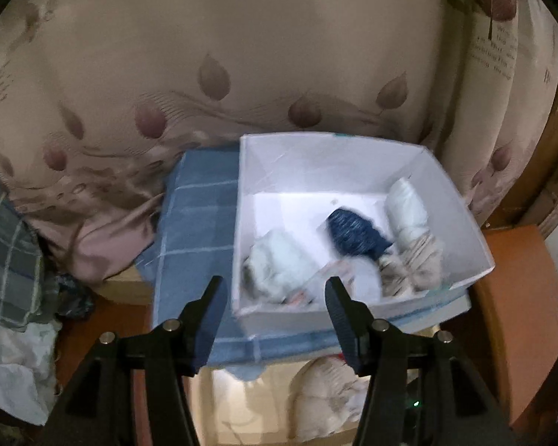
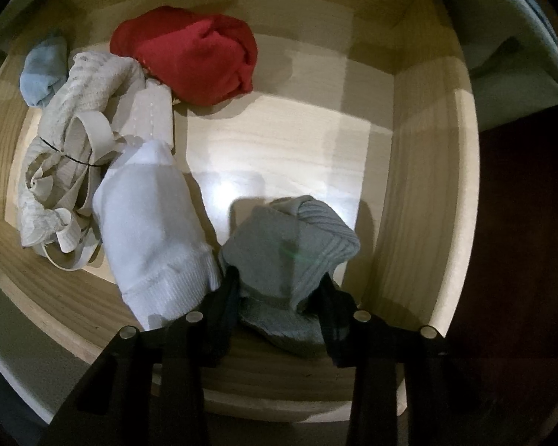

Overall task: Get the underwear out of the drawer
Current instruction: 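Lift the grey-green knit underwear with the right tool and carry it over the white box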

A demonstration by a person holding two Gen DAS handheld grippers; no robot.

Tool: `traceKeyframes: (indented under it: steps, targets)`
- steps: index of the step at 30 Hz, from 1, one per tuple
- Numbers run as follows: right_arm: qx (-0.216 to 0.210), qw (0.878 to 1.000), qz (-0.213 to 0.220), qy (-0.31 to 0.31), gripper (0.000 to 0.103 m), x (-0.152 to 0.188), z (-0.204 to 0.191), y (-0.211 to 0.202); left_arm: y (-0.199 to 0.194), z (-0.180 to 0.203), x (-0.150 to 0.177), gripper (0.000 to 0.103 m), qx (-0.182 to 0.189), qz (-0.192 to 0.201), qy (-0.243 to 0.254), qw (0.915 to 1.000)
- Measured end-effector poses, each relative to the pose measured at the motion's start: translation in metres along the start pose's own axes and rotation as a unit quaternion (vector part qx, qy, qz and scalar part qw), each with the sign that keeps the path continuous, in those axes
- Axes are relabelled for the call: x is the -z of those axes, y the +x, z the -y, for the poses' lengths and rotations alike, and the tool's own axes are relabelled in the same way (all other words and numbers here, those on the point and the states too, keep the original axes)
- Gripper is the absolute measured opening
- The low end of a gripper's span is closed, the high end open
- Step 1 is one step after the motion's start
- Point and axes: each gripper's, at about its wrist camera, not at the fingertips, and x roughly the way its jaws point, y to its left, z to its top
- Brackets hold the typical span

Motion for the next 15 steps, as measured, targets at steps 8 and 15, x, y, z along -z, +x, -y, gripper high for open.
traceKeyframes:
  steps: [8, 15]
  targets:
    - [-0.001, 1.000, 0.019, 0.014, 0.032, 0.006, 0.001, -0.011, 0.024, -0.032, 0.071, 0.056, -0.033, -0.052, -0.022, 0.9979]
    - [-0.017, 0.998, 0.046, 0.034, 0.032, 0.003, 0.008, -0.043, 0.062, -0.049, 0.131, 0.056, -0.065, -0.097, -0.043, 0.9922]
